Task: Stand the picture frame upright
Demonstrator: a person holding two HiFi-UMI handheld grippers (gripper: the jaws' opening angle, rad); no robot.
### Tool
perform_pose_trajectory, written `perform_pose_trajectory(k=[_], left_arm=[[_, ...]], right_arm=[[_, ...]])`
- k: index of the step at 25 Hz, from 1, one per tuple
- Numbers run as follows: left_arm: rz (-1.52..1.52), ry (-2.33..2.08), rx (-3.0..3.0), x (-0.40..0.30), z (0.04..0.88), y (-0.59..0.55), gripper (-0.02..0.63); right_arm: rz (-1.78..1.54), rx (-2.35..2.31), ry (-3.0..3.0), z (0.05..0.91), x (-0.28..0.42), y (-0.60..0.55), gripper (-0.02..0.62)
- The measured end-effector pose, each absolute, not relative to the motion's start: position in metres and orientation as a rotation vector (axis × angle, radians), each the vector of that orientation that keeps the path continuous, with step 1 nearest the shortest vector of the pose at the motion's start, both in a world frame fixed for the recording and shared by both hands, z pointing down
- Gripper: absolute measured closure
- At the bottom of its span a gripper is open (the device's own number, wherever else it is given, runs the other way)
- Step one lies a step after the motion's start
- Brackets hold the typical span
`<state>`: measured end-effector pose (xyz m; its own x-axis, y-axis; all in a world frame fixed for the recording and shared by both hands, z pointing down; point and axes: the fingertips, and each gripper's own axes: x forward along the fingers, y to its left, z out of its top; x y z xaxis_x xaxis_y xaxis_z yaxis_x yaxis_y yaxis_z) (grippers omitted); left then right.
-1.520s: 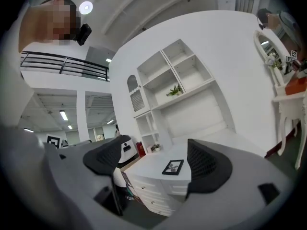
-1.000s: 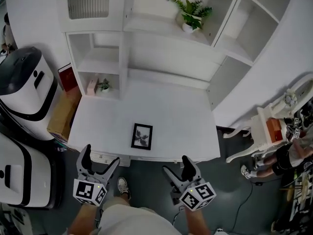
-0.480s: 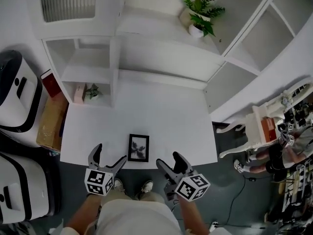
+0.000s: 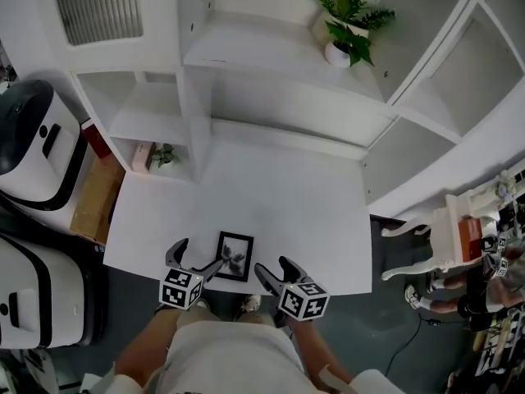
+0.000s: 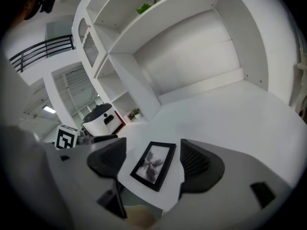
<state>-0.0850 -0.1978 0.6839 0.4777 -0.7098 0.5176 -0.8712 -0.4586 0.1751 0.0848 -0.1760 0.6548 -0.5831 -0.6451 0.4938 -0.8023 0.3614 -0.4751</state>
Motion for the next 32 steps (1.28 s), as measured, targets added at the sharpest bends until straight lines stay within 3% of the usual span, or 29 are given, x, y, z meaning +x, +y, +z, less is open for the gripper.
perform_pose_trajectory(k=[1, 2, 5, 8, 15, 21, 32], left_arm=[[0.538, -1.304, 2.293, -0.084, 0.691, -0.2, 0.127], [0.557, -1.279, 2.278, -0.081, 0.699, -0.201, 0.131], [0.641, -1.161, 2.229, -0.066, 0.723, -0.201, 0.154], [0.729, -1.081, 2.156, -0.059, 0.744, -0.202, 0.238], [0.854, -1.014, 2.095, -0.049, 0.763, -0.209, 0.354], [0.925, -0.997, 2.061, -0.044, 0.775, -0.213, 0.367], [0.95, -1.026, 2.049, -0.042, 0.789, -0.213, 0.383]], right_arm=[[1.047, 1.28, -2.377, 0.666, 0.083, -0.181, 0.281], [1.068, 1.257, -2.352, 0.678, 0.081, -0.185, 0.308], [1.147, 1.192, -2.265, 0.711, 0.074, -0.192, 0.316], [1.165, 1.136, -2.192, 0.736, 0.063, -0.195, 0.321], [1.138, 1.092, -2.066, 0.767, 0.048, -0.197, 0.338], [1.033, 1.106, -1.975, 0.783, 0.047, -0.199, 0.365], [1.031, 1.153, -1.913, 0.784, 0.042, -0.202, 0.333]])
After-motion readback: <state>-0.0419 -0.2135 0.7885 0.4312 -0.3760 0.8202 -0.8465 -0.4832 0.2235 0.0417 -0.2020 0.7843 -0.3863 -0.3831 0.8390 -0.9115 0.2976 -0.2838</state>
